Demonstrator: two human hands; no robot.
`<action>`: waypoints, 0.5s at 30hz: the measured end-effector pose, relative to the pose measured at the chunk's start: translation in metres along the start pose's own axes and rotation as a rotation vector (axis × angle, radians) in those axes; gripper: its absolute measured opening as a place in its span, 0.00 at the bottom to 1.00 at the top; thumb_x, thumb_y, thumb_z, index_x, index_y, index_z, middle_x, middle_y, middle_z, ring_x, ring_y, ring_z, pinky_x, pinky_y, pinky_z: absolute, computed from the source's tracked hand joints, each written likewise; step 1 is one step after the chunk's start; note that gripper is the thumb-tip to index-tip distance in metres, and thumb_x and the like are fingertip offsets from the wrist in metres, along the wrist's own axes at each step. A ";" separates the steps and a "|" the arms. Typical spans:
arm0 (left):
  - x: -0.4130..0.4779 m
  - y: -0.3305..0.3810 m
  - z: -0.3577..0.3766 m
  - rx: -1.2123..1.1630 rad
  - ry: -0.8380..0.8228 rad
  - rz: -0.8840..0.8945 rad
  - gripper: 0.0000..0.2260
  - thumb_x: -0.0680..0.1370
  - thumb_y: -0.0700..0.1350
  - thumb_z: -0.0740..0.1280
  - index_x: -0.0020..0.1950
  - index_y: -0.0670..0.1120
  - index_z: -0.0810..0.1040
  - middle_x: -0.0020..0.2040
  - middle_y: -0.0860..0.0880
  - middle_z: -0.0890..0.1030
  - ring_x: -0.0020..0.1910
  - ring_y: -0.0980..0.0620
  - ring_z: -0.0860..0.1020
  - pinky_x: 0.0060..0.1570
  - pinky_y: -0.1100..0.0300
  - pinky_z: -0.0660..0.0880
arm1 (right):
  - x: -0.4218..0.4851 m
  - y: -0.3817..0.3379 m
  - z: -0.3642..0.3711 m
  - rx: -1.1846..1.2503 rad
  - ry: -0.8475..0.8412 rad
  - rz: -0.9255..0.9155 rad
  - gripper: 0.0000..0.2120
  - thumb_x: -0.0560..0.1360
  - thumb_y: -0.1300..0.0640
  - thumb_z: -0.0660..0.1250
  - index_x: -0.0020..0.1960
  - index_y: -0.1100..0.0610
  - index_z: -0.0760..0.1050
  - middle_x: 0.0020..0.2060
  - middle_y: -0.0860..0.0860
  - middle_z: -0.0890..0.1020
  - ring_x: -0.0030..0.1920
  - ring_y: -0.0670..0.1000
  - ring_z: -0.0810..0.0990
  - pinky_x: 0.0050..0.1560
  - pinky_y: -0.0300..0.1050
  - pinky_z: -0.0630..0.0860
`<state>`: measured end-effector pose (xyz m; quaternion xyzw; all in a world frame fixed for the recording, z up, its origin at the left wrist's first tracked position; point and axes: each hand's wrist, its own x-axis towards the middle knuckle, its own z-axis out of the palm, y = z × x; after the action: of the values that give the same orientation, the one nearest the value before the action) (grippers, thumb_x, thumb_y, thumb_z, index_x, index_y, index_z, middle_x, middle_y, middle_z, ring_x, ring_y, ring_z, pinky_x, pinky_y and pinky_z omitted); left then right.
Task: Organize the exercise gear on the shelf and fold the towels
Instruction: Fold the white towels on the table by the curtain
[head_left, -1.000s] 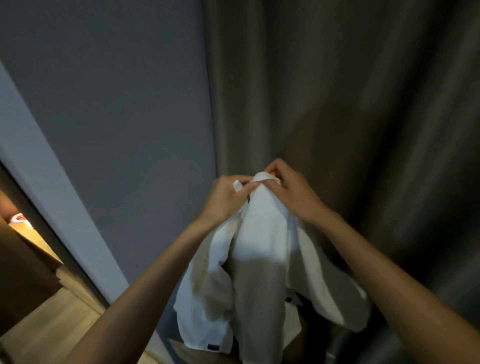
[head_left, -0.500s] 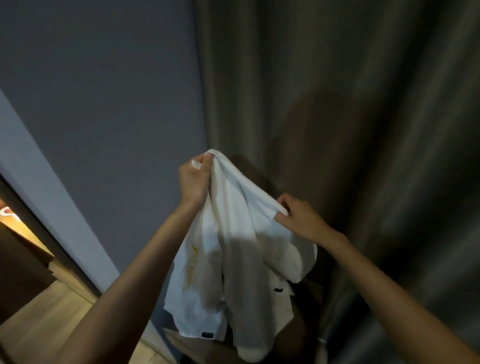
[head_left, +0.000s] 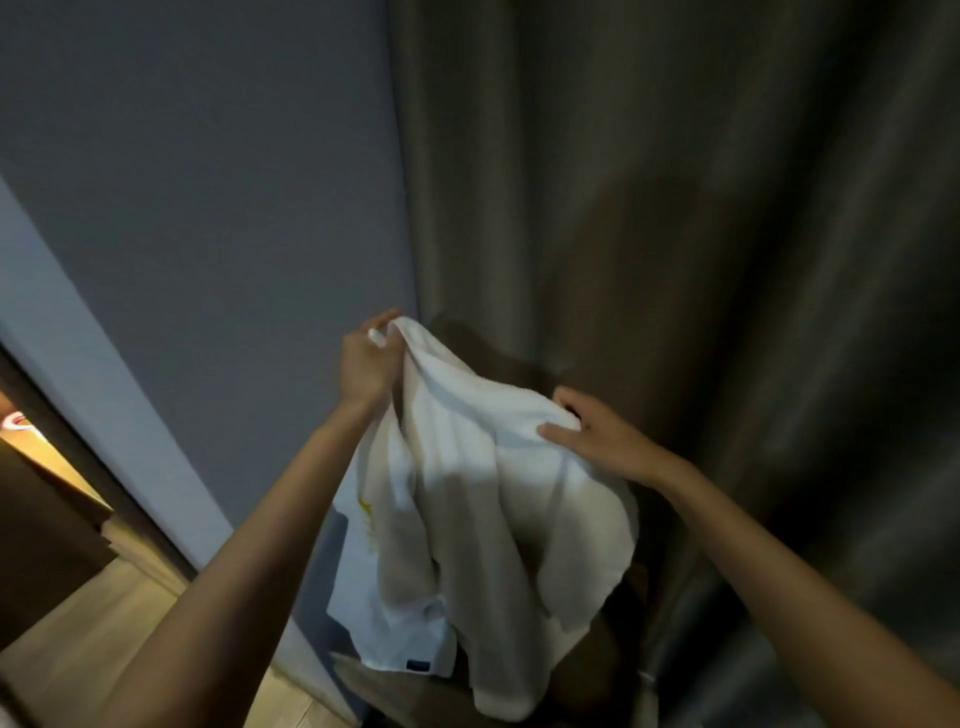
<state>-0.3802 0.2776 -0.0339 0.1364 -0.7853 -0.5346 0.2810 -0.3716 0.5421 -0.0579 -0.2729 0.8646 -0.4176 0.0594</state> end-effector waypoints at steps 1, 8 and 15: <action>-0.003 0.002 -0.002 0.042 -0.114 0.006 0.18 0.77 0.39 0.66 0.67 0.46 0.74 0.48 0.48 0.78 0.42 0.54 0.76 0.40 0.66 0.71 | 0.002 0.000 0.000 -0.011 0.076 -0.028 0.13 0.77 0.59 0.66 0.38 0.54 0.64 0.33 0.47 0.69 0.32 0.40 0.65 0.36 0.41 0.64; -0.047 0.022 0.017 0.026 -0.754 0.117 0.36 0.68 0.38 0.77 0.73 0.48 0.67 0.69 0.51 0.70 0.65 0.57 0.71 0.57 0.71 0.70 | 0.017 -0.020 -0.004 -0.287 0.259 -0.306 0.15 0.74 0.63 0.68 0.37 0.53 0.63 0.35 0.46 0.70 0.38 0.48 0.68 0.37 0.42 0.63; -0.047 0.028 0.039 0.077 -0.680 0.273 0.12 0.70 0.39 0.75 0.39 0.51 0.73 0.35 0.56 0.75 0.31 0.68 0.73 0.32 0.74 0.67 | 0.008 -0.014 -0.010 -0.215 0.237 -0.293 0.13 0.70 0.59 0.74 0.41 0.52 0.69 0.41 0.46 0.76 0.43 0.47 0.76 0.40 0.44 0.75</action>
<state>-0.3626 0.3424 -0.0325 -0.1448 -0.8642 -0.4770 0.0675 -0.3755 0.5379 -0.0405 -0.3495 0.8562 -0.3563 -0.1334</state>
